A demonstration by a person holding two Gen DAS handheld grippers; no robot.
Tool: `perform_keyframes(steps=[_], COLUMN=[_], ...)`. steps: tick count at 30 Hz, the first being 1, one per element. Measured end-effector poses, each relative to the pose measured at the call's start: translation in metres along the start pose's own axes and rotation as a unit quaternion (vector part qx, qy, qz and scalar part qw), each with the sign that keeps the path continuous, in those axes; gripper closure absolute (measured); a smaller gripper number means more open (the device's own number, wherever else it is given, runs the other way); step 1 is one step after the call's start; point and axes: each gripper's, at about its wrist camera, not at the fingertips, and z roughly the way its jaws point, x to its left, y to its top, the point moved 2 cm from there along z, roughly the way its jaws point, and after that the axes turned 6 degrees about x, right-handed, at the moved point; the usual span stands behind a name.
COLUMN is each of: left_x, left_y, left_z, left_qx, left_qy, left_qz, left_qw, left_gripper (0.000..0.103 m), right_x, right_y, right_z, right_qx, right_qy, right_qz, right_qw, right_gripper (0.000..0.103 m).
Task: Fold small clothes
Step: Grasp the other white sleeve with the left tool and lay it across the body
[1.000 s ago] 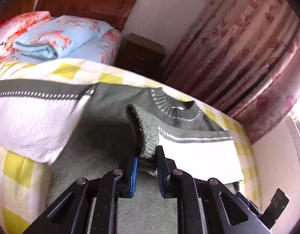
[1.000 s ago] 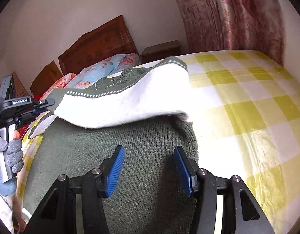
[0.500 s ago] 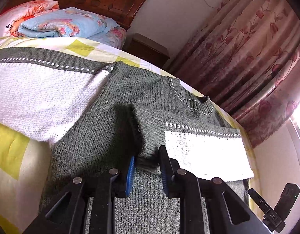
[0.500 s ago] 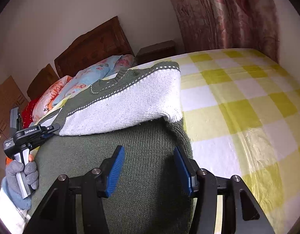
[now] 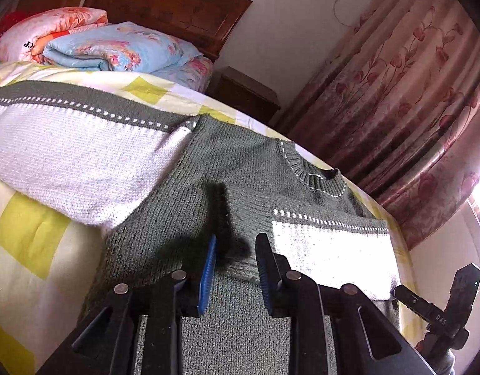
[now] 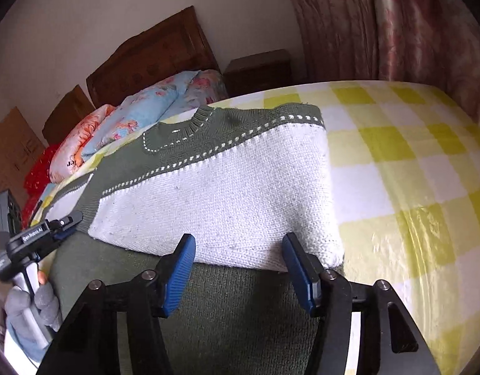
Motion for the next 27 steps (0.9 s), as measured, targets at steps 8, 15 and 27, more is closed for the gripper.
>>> perform_keyframes(steps=[8,15,27], left_x=[-0.004,-0.005,-0.009], left_y=[-0.001,-0.001,-0.003], left_z=[0.010,0.014,0.015], left_qx=[0.019,0.024,0.021], left_qy=[0.016,0.027,0.036], left_qz=[0.013,0.016,0.026], left_qw=[0.9996,0.9992,0.9988], left_gripper=[0.077,0.076,0.075], right_x=[0.002,-0.016,0.025], right_y=[0.066,0.108,0.132], right_z=[-0.009,0.065,0.083], right_qx=[-0.054,0.055,0.047], right_qy=[0.014,-0.033,-0.017], right_qz=[-0.029,-0.029,-0.038], right_qw=[0.998,0.998,0.998], right_gripper=[0.000,0.000,0.000])
